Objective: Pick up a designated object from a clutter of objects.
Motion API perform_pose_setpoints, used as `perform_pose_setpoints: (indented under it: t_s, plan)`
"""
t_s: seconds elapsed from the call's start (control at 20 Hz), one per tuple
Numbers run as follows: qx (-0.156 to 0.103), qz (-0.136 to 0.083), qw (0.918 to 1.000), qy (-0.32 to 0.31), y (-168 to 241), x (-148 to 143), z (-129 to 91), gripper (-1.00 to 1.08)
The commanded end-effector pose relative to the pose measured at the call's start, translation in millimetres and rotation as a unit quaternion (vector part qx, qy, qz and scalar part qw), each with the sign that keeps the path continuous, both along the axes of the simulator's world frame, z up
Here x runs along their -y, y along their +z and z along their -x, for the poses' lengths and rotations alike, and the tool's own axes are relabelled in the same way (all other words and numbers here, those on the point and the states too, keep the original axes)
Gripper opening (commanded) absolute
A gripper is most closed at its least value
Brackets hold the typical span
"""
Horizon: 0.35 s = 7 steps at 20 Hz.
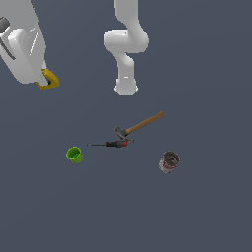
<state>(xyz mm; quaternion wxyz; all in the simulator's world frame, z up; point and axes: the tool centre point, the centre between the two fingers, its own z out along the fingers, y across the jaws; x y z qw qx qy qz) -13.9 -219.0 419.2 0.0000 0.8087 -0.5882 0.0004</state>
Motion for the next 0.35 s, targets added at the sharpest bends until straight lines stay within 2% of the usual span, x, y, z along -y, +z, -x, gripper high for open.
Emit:
perform_pose_setpoints:
  t_s: [0.0,0.3]
  plan:
    - [0.0,0.0,1.0,0.0,7.4,1.7,-1.6,-1.0]
    - [0.0,0.0,1.0,0.0,13.5,3.1,-3.3,-1.0]
